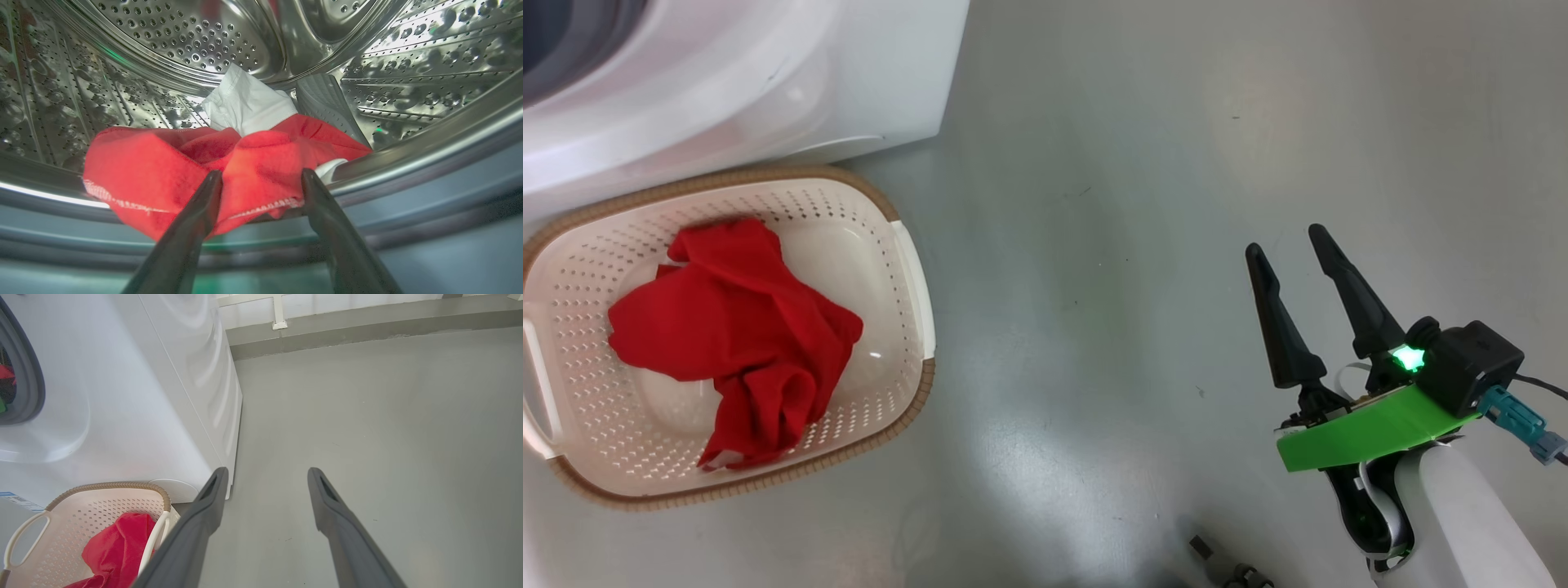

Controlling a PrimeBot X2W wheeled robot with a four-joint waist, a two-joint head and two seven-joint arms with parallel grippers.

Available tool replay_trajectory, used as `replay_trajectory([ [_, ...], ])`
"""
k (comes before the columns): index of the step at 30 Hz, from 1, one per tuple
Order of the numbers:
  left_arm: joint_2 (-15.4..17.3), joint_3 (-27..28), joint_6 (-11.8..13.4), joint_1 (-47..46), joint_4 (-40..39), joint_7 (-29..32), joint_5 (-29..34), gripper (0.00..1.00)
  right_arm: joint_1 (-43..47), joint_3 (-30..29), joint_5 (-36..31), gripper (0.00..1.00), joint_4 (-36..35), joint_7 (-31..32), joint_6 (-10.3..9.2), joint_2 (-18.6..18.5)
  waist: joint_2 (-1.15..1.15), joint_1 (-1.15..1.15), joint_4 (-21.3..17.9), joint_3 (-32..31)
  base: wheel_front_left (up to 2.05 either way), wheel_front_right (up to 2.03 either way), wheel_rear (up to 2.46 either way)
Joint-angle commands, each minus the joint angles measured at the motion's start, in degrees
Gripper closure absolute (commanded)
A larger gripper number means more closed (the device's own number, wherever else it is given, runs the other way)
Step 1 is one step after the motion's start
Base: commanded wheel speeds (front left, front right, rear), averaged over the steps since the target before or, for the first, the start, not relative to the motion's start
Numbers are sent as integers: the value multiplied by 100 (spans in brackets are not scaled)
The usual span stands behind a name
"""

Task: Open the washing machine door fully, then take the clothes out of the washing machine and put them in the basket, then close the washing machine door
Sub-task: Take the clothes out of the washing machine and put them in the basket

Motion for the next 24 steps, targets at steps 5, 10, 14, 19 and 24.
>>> replay_trajectory([
  [5,350,-57,84,-111,-8,-28,-24,100,-20,140,75,0,-158,-36,36,-32,0,0,-4,-9,0,0,0],
  [10,320,-93,119,-121,-45,-28,-81,100,-20,114,77,0,-170,-36,36,-36,0,0,10,-35,0,0,0],
  [14,197,-24,111,-10,-303,-28,-251,100,-10,52,69,0,-161,-36,36,-42,0,0,76,-94,0,0,0],
  [19,-26,236,103,368,-1001,-28,-619,100,-2,-19,53,0,-159,-36,36,-51,0,0,203,-243,0,0,0],
  [24,-303,496,28,988,-1960,-28,-897,100,46,-83,33,0,-151,-36,36,-85,0,0,360,-406,0,0,0],
])
